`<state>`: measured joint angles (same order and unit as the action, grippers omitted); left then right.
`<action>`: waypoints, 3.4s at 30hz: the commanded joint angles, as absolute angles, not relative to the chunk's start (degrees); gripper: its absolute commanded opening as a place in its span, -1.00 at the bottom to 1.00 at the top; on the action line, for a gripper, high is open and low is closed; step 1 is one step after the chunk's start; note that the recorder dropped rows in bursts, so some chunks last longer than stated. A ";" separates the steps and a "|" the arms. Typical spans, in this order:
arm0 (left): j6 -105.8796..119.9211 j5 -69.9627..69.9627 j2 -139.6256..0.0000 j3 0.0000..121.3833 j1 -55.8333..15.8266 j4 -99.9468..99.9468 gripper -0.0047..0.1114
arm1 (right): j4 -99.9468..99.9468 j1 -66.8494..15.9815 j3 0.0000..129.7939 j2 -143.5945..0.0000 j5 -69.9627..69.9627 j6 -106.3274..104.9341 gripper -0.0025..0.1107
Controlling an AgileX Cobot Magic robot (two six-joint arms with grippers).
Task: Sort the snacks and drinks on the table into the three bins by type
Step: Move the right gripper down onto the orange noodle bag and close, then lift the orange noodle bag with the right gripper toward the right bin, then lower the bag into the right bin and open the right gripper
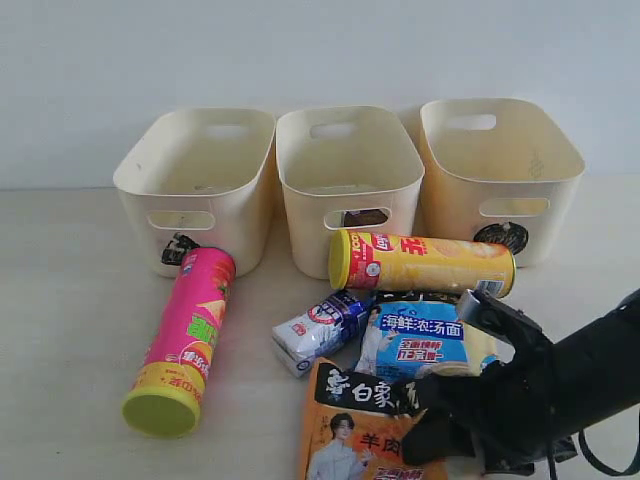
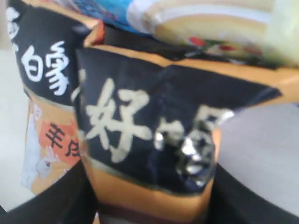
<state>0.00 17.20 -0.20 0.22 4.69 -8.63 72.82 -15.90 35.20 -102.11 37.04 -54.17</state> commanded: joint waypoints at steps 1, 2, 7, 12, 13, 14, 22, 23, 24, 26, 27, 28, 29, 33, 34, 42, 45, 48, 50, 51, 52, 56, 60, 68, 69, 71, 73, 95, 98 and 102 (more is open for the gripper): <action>-0.43 16.70 0.00 0.00 4.45 -8.31 -0.84 | 70.06 -15.98 34.41 -103.04 33.98 -54.92 -0.95; -0.43 16.70 0.00 0.00 4.45 -8.31 -0.84 | 70.06 -15.98 34.41 -102.81 34.41 -54.92 -0.95; -0.43 16.70 0.00 0.00 4.45 -8.31 -0.84 | 70.06 -15.86 34.41 -98.24 37.84 -54.92 -0.96; -0.43 16.70 0.00 0.00 4.45 -8.31 -0.84 | 70.06 -15.86 34.41 -89.58 39.01 -54.92 -0.96; -0.43 16.70 0.00 0.00 4.45 -8.31 -0.84 | 70.06 -15.86 34.41 -87.49 39.01 -54.92 -0.96; -0.43 16.70 0.00 0.00 4.45 -8.31 -0.84 | 69.95 -15.86 34.64 -85.78 39.01 -54.76 -0.96; -0.43 16.70 0.00 0.00 4.45 -8.31 -0.84 | 69.41 -15.86 40.39 -76.27 42.00 -54.33 -0.96; -0.43 16.70 0.00 0.00 4.45 -8.31 -0.84 | 69.12 -15.86 41.60 -75.58 42.38 -54.33 -0.96; -0.43 16.70 0.00 0.00 4.45 -8.31 -0.84 | 68.88 -15.86 42.59 -75.09 42.38 -54.19 -0.96; -0.43 16.70 0.00 0.00 4.45 -8.31 -0.84 | 67.33 -15.86 45.32 -74.43 42.26 -53.12 -0.96; -0.43 16.70 0.00 0.00 4.45 -8.31 -0.84 | 66.50 -15.86 46.85 -74.38 42.26 -52.49 -0.96; -0.43 16.70 0.00 0.00 4.45 -8.31 -0.84 | 65.12 -15.86 48.45 -74.38 42.26 -51.57 -0.96; -0.43 16.70 0.00 0.00 4.45 -8.31 -0.84 | 63.41 -15.86 50.05 -74.38 41.74 -50.52 -0.96; -0.43 16.70 0.00 0.00 4.45 -8.31 -0.84 | 57.49 -15.86 55.21 -74.38 39.16 -46.66 -0.96; -0.43 16.70 0.00 0.00 4.45 -8.31 -0.84 | 55.10 -15.86 56.99 -74.38 38.31 -45.60 -0.96; -0.43 16.70 0.00 0.00 4.45 -8.31 -0.84 | 38.07 -15.86 66.12 -74.38 27.07 -37.46 -0.96; -0.43 16.70 0.00 0.00 4.45 -8.31 -0.84 | 33.73 -14.03 68.12 -74.63 22.40 -34.17 -0.96; -0.43 16.70 0.00 0.00 4.45 -8.31 -0.84 | 33.74 -10.93 68.68 -75.33 16.27 -33.25 -0.96; -0.43 16.70 0.00 0.00 4.45 -8.31 -0.84 | 33.86 -9.21 68.68 -76.39 11.10 -32.86 -0.96; -0.43 16.70 0.00 0.00 4.45 -8.31 -0.84 | 33.86 -8.24 68.68 -77.10 8.97 -32.86 -0.96; -0.43 16.70 0.00 0.00 4.45 -8.31 -0.84 | 33.86 -7.28 68.68 -78.04 7.16 -32.86 -0.96; -0.43 16.70 0.00 0.00 4.45 -8.31 -0.84 | 33.99 -5.05 68.68 -82.97 0.42 -32.43 -0.96; -0.43 16.70 0.00 0.00 4.45 -8.31 -0.84 | 33.99 -5.17 68.68 -88.97 -7.77 -32.43 -0.96; -0.43 16.70 0.00 0.00 4.45 -8.31 -0.84 | 33.88 -5.17 70.62 -101.98 -17.54 -29.56 -0.96; -0.43 16.70 0.00 0.00 4.45 -8.31 -0.84 | 33.88 -5.17 71.60 -103.14 -16.82 -28.90 -0.96; -0.43 16.70 0.00 0.00 4.45 -8.31 -0.84 | 33.76 -5.17 73.77 -105.69 -14.70 -28.76 -0.96; -0.43 16.70 0.00 0.00 4.45 -8.31 -0.84 | 33.76 -5.17 75.61 -107.62 -13.03 -28.76 -0.96; -0.43 16.70 0.00 0.00 4.45 -8.31 -0.84 | 33.88 -5.17 77.38 -101.42 -8.43 -29.29 0.23; -0.43 16.70 0.00 0.00 4.45 -8.31 -0.84 | 33.88 -5.07 77.38 -97.37 -3.32 -30.82 -0.30; -0.43 16.70 0.00 0.00 4.45 -8.31 -0.84 | 33.88 -5.07 77.38 -93.81 6.68 -31.61 -0.96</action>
<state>0.00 17.20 -0.20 0.22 4.69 -8.63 34.09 -5.30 76.96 -96.27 -0.64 -30.83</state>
